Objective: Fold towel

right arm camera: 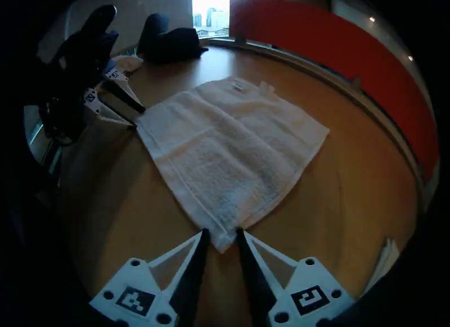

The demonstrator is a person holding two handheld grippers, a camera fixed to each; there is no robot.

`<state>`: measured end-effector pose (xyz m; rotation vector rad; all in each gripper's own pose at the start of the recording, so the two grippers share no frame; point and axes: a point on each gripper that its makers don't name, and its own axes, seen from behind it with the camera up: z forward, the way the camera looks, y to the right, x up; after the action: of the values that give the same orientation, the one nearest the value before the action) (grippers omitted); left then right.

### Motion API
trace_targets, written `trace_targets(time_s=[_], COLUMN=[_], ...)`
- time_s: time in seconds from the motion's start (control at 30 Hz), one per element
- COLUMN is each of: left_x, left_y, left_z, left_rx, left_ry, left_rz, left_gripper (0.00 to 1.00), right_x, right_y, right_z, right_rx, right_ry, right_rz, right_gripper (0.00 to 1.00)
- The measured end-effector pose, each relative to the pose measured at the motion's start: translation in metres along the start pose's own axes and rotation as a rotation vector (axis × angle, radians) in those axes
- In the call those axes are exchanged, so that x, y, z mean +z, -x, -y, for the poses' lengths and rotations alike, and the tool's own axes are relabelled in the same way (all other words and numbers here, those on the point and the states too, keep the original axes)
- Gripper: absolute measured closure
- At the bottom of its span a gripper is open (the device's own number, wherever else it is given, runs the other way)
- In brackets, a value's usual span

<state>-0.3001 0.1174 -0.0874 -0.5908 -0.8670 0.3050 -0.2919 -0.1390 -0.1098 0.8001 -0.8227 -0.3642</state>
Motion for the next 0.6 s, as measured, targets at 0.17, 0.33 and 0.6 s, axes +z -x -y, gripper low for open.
trace_targets(time_s=[0.17, 0.33, 0.6], left_x=[-0.0001, 0.0003, -0.0014], left_y=[-0.0004, -0.0022, -0.0090], left_z=[-0.0003, -0.0029, -0.0102], left_rx=[-0.009, -0.021, -0.036], left_ry=[-0.010, -0.011, 0.002], left_rz=[0.012, 0.015, -0.001], left_gripper=[0.66, 0.83, 0.89], right_x=[0.0012, -0.0006, -0.0079], right_y=[-0.0020, -0.0049, -0.0054], right_z=[0.0012, -0.0004, -0.0070], right_rx=[0.005, 0.025, 0.026], right_ry=[0.000, 0.004, 0.030], right_rz=[-0.005, -0.010, -0.012], right_gripper=[0.78, 0.87, 0.89])
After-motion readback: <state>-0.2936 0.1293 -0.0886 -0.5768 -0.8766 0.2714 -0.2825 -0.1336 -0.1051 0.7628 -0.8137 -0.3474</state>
